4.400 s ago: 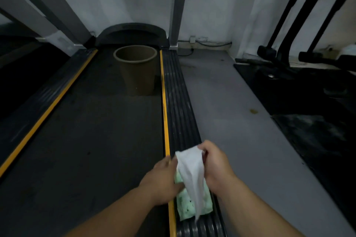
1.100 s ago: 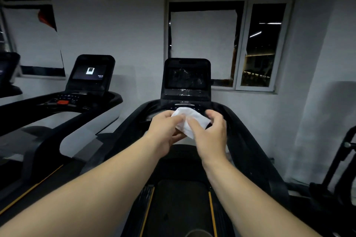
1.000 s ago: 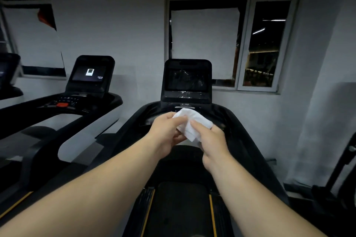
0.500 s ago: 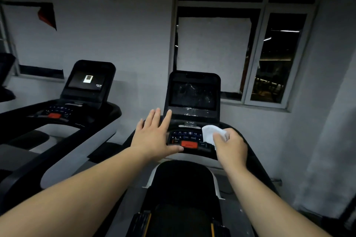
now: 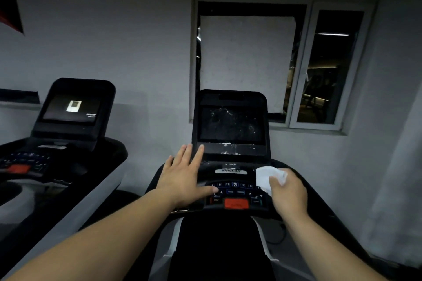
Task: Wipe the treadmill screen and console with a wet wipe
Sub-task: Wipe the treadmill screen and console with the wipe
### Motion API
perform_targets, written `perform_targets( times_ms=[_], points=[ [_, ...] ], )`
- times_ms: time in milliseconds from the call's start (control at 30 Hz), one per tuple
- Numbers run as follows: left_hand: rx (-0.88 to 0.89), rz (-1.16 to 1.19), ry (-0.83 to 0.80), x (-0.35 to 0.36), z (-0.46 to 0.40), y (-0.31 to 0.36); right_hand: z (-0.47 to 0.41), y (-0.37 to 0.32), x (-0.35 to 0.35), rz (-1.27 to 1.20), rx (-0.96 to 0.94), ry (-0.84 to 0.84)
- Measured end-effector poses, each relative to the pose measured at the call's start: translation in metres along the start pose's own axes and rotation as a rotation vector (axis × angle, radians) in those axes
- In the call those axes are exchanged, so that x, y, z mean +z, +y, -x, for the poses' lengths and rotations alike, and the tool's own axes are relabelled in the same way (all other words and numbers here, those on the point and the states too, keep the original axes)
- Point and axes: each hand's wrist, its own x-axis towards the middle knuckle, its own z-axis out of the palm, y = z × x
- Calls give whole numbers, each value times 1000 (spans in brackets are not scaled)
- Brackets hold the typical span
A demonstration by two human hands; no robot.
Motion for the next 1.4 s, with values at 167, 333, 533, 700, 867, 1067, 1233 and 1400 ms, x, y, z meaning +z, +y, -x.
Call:
perform_targets(
  times_ms=[167, 333, 533, 700, 867, 1067, 1233, 1400],
  points=[
    [33, -14, 11, 25, -74, -30, -62, 6, 49, -130, 129, -55],
    [36, -19, 24, 43, -139, -53, -114, 8, 92, -252, 180, -116],
    [68, -46, 12, 68, -215, -86, -177, 6, 152, -315, 183, -178],
    [64, -51, 7, 105, -285, -122, -215, -1, 214, -272, 184, -225],
    [86, 1, -34, 140, -361, -165, -270, -7, 287, -245, 235, -228],
    [118, 15, -108, 178, -442, -215, -332, -13, 365, -170, 267, -212],
    [189, -56, -134, 205, -489, -227, -368, -3, 406, -34, 254, -265],
    [250, -148, -153, 222, -536, -232, -406, -9, 430, 48, 154, -250]
  ],
)
